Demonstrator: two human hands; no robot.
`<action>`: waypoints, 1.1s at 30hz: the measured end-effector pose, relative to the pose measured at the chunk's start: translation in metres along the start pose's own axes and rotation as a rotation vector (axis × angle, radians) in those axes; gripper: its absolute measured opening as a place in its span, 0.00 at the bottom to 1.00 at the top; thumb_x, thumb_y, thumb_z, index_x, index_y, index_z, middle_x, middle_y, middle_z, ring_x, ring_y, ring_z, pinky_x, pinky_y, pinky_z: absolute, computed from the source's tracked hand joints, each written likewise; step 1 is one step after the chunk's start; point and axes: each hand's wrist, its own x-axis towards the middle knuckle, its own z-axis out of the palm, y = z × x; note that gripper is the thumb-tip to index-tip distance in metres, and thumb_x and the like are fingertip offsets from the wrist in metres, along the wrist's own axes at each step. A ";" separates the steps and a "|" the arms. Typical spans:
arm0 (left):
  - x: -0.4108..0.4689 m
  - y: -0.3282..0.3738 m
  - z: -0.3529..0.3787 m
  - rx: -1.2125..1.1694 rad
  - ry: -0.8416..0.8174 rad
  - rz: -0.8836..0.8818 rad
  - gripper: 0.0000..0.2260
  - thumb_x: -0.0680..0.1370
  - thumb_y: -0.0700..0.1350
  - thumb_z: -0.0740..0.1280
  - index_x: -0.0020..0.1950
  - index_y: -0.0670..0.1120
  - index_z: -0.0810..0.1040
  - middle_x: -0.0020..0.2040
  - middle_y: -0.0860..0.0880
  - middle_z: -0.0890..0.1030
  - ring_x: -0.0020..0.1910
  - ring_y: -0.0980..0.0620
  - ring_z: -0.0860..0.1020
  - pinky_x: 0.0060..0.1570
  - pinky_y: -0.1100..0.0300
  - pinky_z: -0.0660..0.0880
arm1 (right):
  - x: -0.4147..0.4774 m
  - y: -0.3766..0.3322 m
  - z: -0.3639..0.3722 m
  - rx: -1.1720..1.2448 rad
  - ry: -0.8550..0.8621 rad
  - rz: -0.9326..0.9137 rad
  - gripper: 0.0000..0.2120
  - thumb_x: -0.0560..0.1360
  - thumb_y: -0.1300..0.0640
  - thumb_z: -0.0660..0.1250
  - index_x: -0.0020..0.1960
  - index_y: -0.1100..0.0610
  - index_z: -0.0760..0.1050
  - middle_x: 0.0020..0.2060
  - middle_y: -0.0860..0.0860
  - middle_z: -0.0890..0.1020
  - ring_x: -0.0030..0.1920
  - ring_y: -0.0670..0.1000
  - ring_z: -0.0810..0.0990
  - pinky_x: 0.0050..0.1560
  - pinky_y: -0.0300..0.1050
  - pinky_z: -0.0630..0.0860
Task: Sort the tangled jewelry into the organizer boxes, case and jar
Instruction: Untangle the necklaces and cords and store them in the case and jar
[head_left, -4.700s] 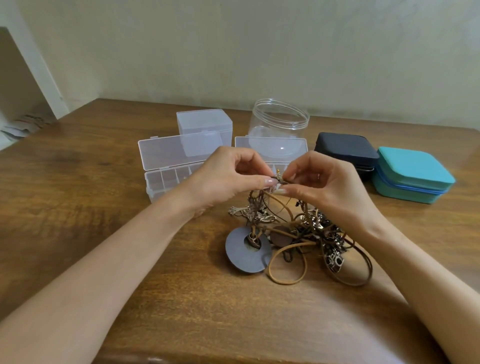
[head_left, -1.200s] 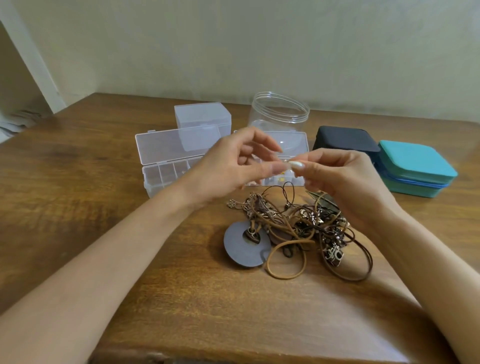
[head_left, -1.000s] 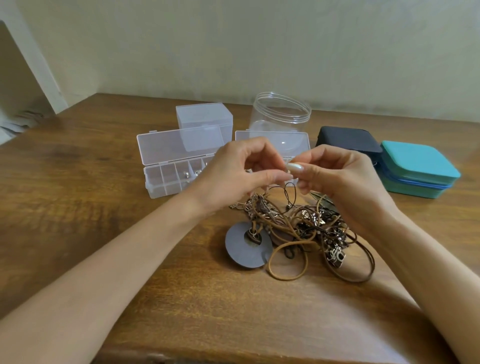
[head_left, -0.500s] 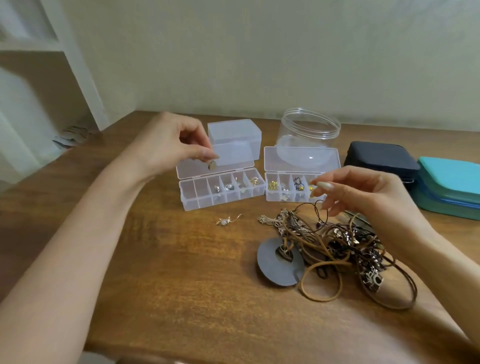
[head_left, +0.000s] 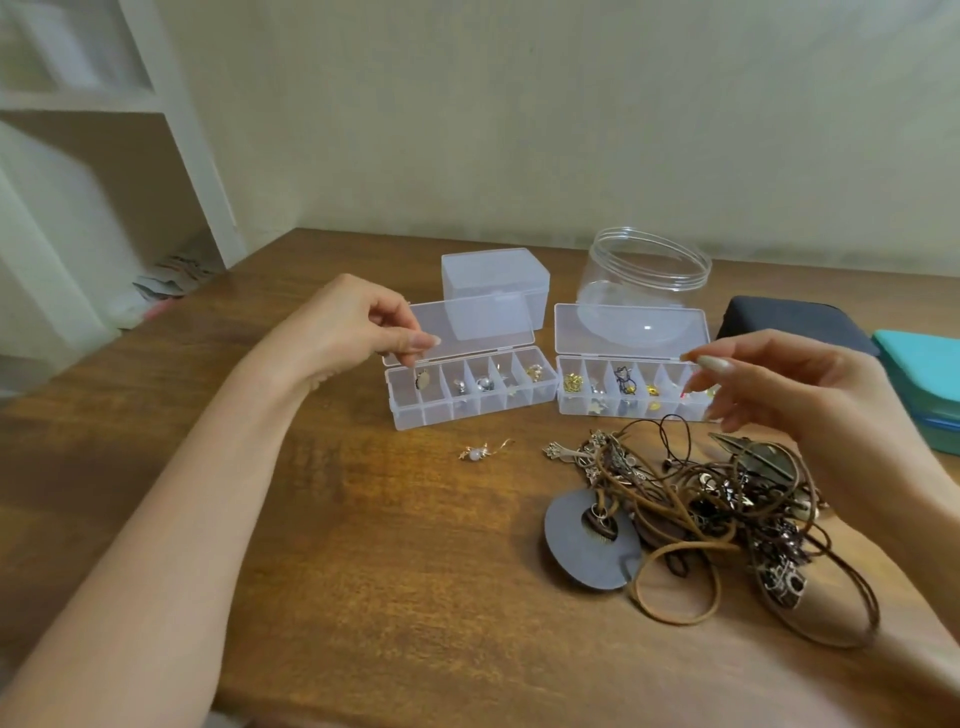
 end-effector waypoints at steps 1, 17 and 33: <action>-0.001 0.001 -0.001 0.007 -0.023 -0.006 0.07 0.67 0.48 0.74 0.37 0.45 0.82 0.32 0.49 0.83 0.34 0.57 0.76 0.40 0.65 0.72 | 0.000 -0.001 -0.001 0.006 -0.005 -0.001 0.13 0.60 0.48 0.71 0.42 0.52 0.84 0.39 0.55 0.85 0.32 0.47 0.79 0.35 0.35 0.79; 0.007 -0.006 0.020 0.334 -0.036 -0.037 0.07 0.70 0.50 0.74 0.38 0.47 0.81 0.37 0.52 0.80 0.41 0.55 0.77 0.44 0.55 0.74 | 0.005 -0.001 -0.011 -0.071 0.054 0.000 0.07 0.69 0.58 0.69 0.46 0.57 0.81 0.36 0.53 0.85 0.32 0.46 0.79 0.34 0.36 0.79; -0.031 0.060 0.067 -0.028 -0.031 0.504 0.04 0.72 0.48 0.71 0.45 0.53 0.78 0.41 0.57 0.79 0.40 0.64 0.75 0.39 0.73 0.69 | 0.008 -0.006 -0.053 -0.857 -0.751 0.213 0.20 0.63 0.48 0.77 0.53 0.36 0.78 0.49 0.37 0.75 0.47 0.41 0.75 0.44 0.38 0.74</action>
